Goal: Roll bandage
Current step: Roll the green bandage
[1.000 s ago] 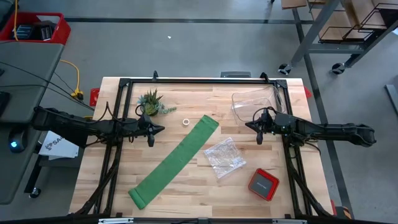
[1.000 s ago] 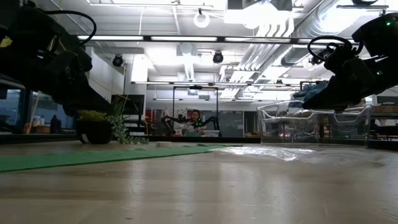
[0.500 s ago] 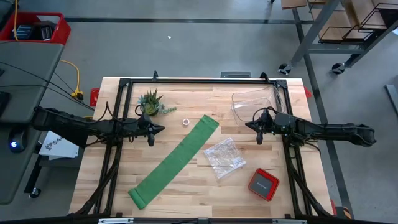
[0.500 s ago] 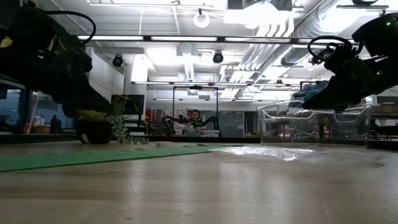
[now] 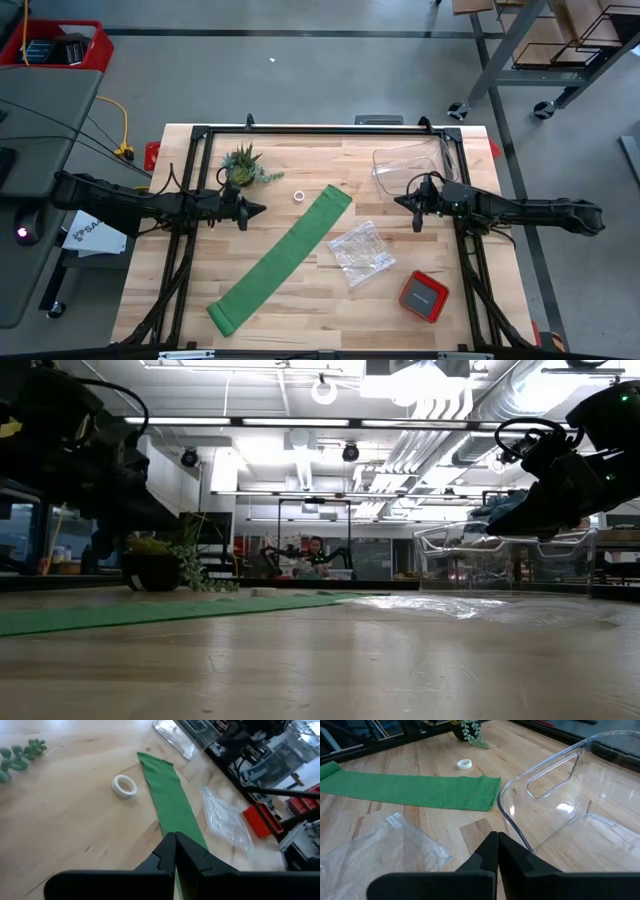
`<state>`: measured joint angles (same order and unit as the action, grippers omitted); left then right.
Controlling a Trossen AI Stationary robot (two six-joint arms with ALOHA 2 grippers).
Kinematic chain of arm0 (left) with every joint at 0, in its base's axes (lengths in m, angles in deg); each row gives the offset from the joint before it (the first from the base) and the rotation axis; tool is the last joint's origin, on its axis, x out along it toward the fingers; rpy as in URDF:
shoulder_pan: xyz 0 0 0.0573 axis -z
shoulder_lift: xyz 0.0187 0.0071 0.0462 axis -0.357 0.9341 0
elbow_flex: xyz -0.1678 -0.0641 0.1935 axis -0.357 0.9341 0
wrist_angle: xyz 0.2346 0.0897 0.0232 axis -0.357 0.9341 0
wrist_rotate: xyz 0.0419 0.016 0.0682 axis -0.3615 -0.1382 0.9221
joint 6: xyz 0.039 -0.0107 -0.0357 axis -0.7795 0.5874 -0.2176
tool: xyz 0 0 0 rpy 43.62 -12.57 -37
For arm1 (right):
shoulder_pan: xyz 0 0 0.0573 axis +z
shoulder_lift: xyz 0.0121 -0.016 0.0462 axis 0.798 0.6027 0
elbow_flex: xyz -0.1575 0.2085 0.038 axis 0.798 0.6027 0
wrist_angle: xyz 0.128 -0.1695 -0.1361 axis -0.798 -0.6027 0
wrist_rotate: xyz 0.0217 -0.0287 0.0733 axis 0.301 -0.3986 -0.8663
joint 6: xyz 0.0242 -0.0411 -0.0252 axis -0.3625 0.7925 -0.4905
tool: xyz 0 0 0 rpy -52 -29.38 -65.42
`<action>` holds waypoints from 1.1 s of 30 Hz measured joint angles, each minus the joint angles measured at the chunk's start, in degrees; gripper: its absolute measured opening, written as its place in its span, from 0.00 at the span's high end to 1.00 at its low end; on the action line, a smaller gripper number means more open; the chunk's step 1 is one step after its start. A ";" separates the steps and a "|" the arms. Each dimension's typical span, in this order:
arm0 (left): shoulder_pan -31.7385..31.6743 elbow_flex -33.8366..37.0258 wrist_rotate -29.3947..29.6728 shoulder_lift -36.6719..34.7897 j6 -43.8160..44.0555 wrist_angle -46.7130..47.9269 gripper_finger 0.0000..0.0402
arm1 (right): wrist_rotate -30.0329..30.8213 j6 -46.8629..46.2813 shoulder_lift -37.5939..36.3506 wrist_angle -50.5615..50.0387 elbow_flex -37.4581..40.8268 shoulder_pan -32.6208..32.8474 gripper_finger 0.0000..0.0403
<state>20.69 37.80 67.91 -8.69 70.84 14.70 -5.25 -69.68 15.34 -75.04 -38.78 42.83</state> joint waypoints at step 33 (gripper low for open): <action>0.59 -50.93 4.27 11.94 -14.95 -0.61 1.00 | 0.35 -23.61 0.00 21.07 -0.01 -0.04 1.00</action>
<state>21.27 -13.13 72.18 3.25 55.88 14.09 -4.90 -93.29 15.34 -53.98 -38.79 42.78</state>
